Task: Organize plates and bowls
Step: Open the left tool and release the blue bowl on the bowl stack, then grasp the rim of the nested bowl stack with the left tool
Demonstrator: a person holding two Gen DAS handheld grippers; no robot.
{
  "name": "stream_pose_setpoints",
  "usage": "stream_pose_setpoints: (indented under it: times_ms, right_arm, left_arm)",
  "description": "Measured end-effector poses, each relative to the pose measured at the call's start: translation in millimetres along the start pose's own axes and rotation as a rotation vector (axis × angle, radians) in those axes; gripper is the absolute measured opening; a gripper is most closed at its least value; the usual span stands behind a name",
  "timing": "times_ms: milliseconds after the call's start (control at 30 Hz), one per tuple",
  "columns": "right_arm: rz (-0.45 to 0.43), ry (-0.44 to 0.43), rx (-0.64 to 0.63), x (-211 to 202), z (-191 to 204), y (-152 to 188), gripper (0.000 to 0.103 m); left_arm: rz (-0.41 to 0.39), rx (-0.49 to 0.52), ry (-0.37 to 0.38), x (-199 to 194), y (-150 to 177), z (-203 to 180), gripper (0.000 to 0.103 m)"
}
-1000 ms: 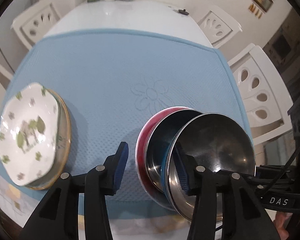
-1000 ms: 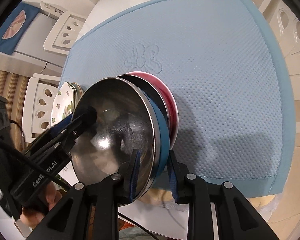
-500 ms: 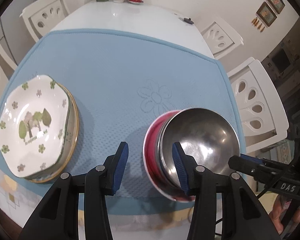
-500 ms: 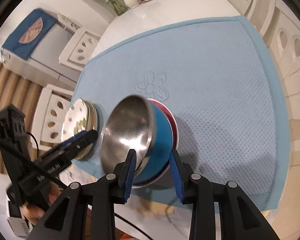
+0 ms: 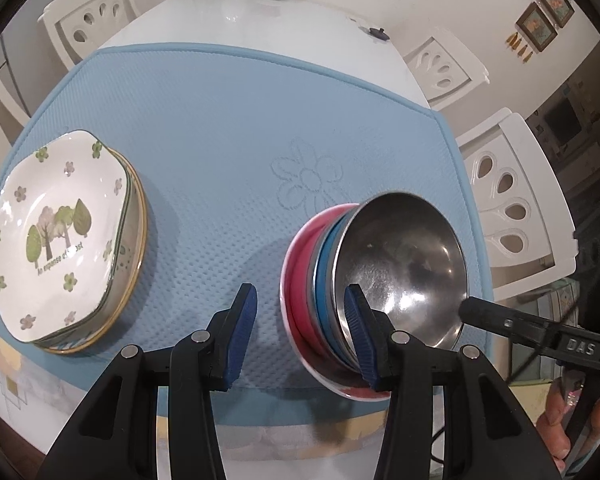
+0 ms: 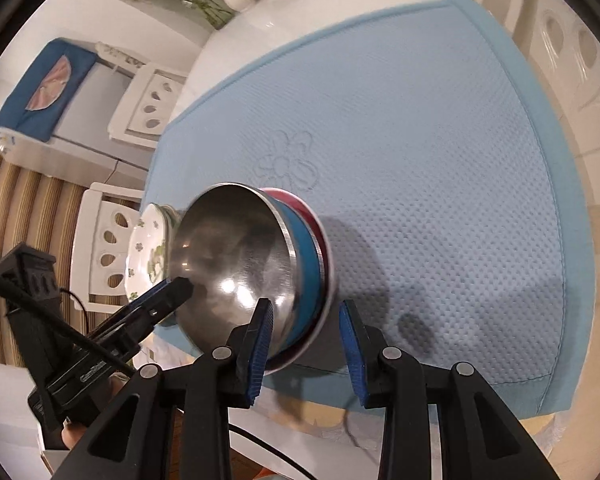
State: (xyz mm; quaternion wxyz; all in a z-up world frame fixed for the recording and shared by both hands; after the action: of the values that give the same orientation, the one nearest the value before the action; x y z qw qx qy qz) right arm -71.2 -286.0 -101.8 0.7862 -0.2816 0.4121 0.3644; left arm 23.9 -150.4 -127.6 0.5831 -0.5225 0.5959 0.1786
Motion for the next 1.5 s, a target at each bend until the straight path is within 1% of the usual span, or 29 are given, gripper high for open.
stream_pose_setpoints:
  times_ms: [100, 167, 233, 300, 367, 400, 433, 467, 500, 533, 567, 667, 800, 933, 1067, 1267, 1367, 1433, 1467, 1500]
  right_arm:
    - [-0.018, -0.013, -0.027, -10.5, 2.8, -3.0, 0.033]
    - [-0.024, -0.013, -0.041, -13.2, 3.9, -5.2, 0.036]
    - [-0.037, -0.01, -0.045, -15.3, 5.6, -6.8, 0.038]
    - [-0.05, -0.027, -0.046, -19.7, 6.7, -8.9, 0.039]
    - [-0.066, -0.034, -0.05, -23.4, 8.6, -11.6, 0.044]
    - [-0.077, -0.036, -0.056, -26.1, 9.2, -13.4, 0.052]
    - [-0.089, -0.036, -0.062, -28.2, 10.6, -15.4, 0.056]
    - [-0.101, -0.035, -0.068, -30.7, 11.0, -16.9, 0.056]
    - [-0.106, -0.031, -0.077, -31.2, 11.7, -18.6, 0.056]
    - [-0.104, -0.027, -0.079, -30.3, 11.3, -19.2, 0.056]
    - [-0.099, -0.025, -0.075, -28.9, 10.5, -19.5, 0.056]
    - [-0.081, -0.03, -0.046, -22.9, 7.8, -18.4, 0.056]
    - [-0.064, -0.021, -0.039, -13.2, 2.2, -17.5, 0.056]
    - [-0.028, -0.013, -0.045, 7.6, -1.5, -15.2, 0.056]
    - [0.003, -0.005, -0.05, 30.6, -7.2, -15.4, 0.056]
    - [0.061, -0.046, 0.004, 59.7, -17.0, -11.4, 0.056]
    - [0.087, -0.067, 0.024, 70.0, -21.9, -7.6, 0.056]
    - [0.1, -0.091, 0.044, 75.9, -22.8, -5.7, 0.056]
    - [0.103, -0.112, 0.055, 78.1, -22.5, -5.0, 0.056]
    - [0.105, -0.133, 0.069, 79.9, -22.2, -4.7, 0.056]
  left_arm:
    - [0.006, -0.025, 0.023, 2.7, -1.8, 2.6, 0.044]
    - [0.006, -0.042, 0.035, 3.3, -2.1, 3.9, 0.044]
    - [0.003, -0.042, 0.034, 1.8, -2.3, 3.8, 0.044]
    - [-0.002, -0.035, 0.036, -1.4, -2.4, 2.5, 0.044]
    - [-0.008, -0.031, 0.038, -4.7, -2.9, 0.3, 0.044]
    - [-0.009, -0.029, 0.039, -6.1, -3.0, -0.4, 0.044]
    - [-0.01, -0.028, 0.041, -7.0, -3.4, -1.9, 0.044]
    - [-0.008, -0.03, 0.047, -7.5, -3.8, -3.1, 0.05]
    - [-0.007, -0.035, 0.051, -7.6, -4.3, -3.3, 0.063]
    - [-0.008, -0.045, 0.056, -7.7, -5.0, -2.8, 0.068]
    - [-0.015, -0.059, 0.062, -8.3, -6.0, -2.0, 0.07]
    - [-0.006, -0.089, 0.086, -6.8, -6.4, 0.9, 0.07]
    - [0.019, -0.132, 0.12, 1.6, -3.3, 4.4, 0.07]
    - [0.049, -0.152, 0.119, 19.3, 1.2, 7.8, 0.07]
    - [0.062, -0.154, 0.124, 34.0, 2.3, 9.1, 0.07]
    - [0.088, -0.189, 0.173, 50.9, 4.3, 9.3, 0.07]
    - [0.092, -0.192, 0.183, 56.5, 5.5, 8.3, 0.069]
    - [0.097, -0.192, 0.191, 59.9, 6.5, 6.5, 0.068]
    - [0.101, -0.194, 0.201, 62.4, 7.3, 5.0, 0.065]
    - [0.104, -0.196, 0.21, 64.1, 8.0, 4.1, 0.061]
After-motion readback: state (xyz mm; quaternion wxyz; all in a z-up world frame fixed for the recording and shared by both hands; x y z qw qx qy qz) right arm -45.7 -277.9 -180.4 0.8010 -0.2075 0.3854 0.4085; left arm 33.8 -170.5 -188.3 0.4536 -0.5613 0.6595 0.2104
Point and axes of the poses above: each gripper's, at about its wrist camera, not at the fingertips, and x roughly the way its jaws point, z to its left, y to its underside, the point moved 10 cm from there along x, roughly the way its jaws point, and after that the axes turned 3 degrees about x, right-handed, at the moved point
